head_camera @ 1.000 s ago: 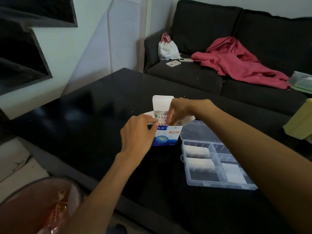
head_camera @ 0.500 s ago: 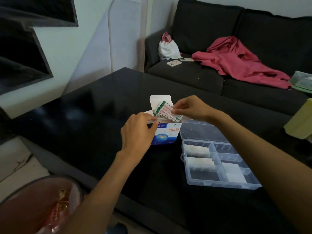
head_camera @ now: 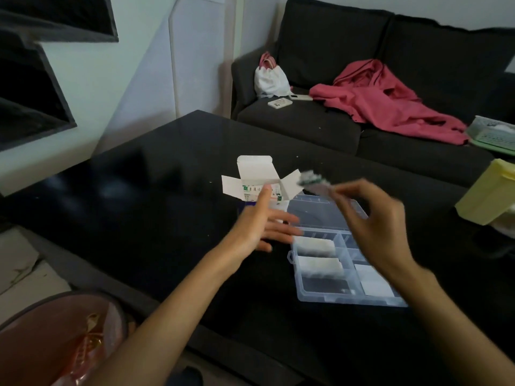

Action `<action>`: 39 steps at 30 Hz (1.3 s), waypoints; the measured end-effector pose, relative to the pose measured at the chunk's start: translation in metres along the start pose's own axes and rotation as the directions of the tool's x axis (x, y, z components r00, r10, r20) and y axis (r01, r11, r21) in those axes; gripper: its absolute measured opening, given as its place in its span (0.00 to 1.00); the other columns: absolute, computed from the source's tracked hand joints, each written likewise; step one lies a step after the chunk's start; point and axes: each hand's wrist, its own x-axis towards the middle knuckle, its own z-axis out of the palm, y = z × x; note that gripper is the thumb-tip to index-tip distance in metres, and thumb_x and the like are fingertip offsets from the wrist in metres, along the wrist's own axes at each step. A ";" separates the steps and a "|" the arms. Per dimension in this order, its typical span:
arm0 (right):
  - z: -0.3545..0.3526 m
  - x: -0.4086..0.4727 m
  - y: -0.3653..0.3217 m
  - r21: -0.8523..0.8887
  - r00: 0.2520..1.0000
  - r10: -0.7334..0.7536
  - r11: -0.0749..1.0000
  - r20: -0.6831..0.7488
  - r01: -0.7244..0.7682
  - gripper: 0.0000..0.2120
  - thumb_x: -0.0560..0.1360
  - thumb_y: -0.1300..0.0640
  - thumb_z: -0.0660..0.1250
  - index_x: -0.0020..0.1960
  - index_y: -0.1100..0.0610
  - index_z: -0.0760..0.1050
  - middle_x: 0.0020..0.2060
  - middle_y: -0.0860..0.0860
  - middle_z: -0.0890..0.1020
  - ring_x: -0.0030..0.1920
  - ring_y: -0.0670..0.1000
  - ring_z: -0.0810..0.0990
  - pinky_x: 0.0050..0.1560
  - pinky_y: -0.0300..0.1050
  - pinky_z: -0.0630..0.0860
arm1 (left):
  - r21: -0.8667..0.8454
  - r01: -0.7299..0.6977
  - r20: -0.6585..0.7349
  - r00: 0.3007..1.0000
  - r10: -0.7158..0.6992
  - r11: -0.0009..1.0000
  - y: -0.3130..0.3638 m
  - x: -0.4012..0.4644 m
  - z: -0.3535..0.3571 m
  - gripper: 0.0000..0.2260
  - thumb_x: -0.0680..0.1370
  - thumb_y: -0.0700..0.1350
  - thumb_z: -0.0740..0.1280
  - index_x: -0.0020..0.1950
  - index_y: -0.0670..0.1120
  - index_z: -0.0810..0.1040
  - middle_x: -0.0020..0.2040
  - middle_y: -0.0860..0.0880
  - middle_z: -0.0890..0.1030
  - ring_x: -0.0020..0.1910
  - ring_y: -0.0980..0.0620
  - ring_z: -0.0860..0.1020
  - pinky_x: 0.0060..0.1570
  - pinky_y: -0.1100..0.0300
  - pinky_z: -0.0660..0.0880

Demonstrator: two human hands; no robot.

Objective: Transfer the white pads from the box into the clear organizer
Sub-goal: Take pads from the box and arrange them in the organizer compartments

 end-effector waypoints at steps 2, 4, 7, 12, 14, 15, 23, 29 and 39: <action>0.001 -0.030 0.012 -0.204 0.988 -0.150 0.967 0.022 0.151 0.09 0.74 0.58 0.63 0.52 0.59 0.77 0.44 0.55 0.82 0.45 0.52 0.80 0.47 0.45 0.76 | -0.125 0.200 0.205 0.963 -0.172 0.972 -0.001 -0.002 0.008 0.32 0.77 0.67 0.46 0.55 0.46 0.80 0.48 0.46 0.85 0.45 0.53 0.83 0.32 0.64 0.74; 0.003 -0.047 0.021 -0.282 0.967 -0.233 0.926 0.104 0.253 0.11 0.74 0.55 0.62 0.53 0.58 0.78 0.46 0.56 0.82 0.47 0.54 0.81 0.49 0.47 0.77 | -0.212 0.262 0.268 0.942 -0.202 0.942 -0.003 0.000 0.012 0.28 0.75 0.65 0.56 0.59 0.44 0.78 0.51 0.44 0.84 0.50 0.49 0.83 0.41 0.60 0.79; 0.004 -0.054 0.028 -0.302 0.951 -0.251 0.906 0.180 0.297 0.12 0.73 0.55 0.67 0.52 0.58 0.80 0.49 0.55 0.83 0.51 0.54 0.81 0.52 0.49 0.77 | -0.240 0.236 0.259 0.950 -0.172 0.942 -0.007 0.003 0.016 0.15 0.75 0.47 0.68 0.60 0.43 0.76 0.51 0.44 0.84 0.50 0.49 0.83 0.50 0.57 0.80; 0.007 -0.053 0.028 -0.218 0.958 -0.089 0.964 0.273 0.152 0.13 0.73 0.47 0.65 0.53 0.51 0.81 0.56 0.48 0.80 0.59 0.49 0.76 0.55 0.46 0.74 | -0.032 0.115 0.177 0.978 -0.107 0.993 -0.018 0.010 0.017 0.11 0.75 0.36 0.68 0.55 0.47 0.79 0.51 0.48 0.83 0.49 0.52 0.82 0.44 0.61 0.80; 0.005 -0.051 0.024 -0.010 0.940 0.212 0.976 0.266 -0.217 0.15 0.73 0.42 0.64 0.57 0.45 0.77 0.60 0.43 0.75 0.61 0.43 0.71 0.58 0.40 0.69 | 0.055 0.052 0.174 0.983 -0.061 0.997 -0.019 0.012 0.018 0.12 0.76 0.37 0.68 0.57 0.50 0.78 0.50 0.50 0.83 0.47 0.55 0.82 0.42 0.63 0.80; 0.004 -0.050 0.023 0.098 0.881 0.371 0.905 0.295 -0.414 0.17 0.73 0.41 0.63 0.60 0.43 0.74 0.60 0.41 0.73 0.60 0.42 0.70 0.56 0.37 0.69 | 0.082 0.026 0.184 0.982 -0.041 0.996 -0.020 0.013 0.018 0.12 0.75 0.38 0.68 0.56 0.51 0.78 0.49 0.51 0.83 0.46 0.56 0.82 0.41 0.64 0.79; 0.004 -0.047 0.029 0.383 0.526 0.716 0.375 0.459 -0.844 0.11 0.72 0.56 0.70 0.53 0.58 0.78 0.44 0.51 0.84 0.39 0.45 0.83 0.33 0.32 0.77 | 0.144 -0.060 0.192 0.981 0.031 0.988 -0.024 0.020 0.034 0.13 0.74 0.43 0.71 0.58 0.49 0.78 0.45 0.54 0.83 0.45 0.57 0.82 0.42 0.64 0.80; 0.008 -0.047 0.028 0.441 0.399 0.786 0.182 0.472 -0.879 0.08 0.72 0.54 0.69 0.48 0.56 0.80 0.45 0.52 0.83 0.47 0.50 0.82 0.39 0.37 0.78 | 0.136 -0.047 0.234 0.972 0.014 0.990 -0.025 0.023 0.030 0.15 0.72 0.40 0.72 0.55 0.53 0.78 0.45 0.57 0.84 0.47 0.58 0.82 0.44 0.63 0.80; 0.007 -0.046 0.029 0.571 0.289 0.824 -0.050 0.487 -0.819 0.06 0.73 0.56 0.69 0.46 0.58 0.77 0.46 0.56 0.83 0.48 0.52 0.81 0.49 0.44 0.79 | 0.087 0.066 0.202 0.976 -0.083 0.994 -0.023 0.024 0.025 0.09 0.74 0.39 0.69 0.53 0.48 0.81 0.45 0.53 0.84 0.44 0.57 0.82 0.37 0.65 0.79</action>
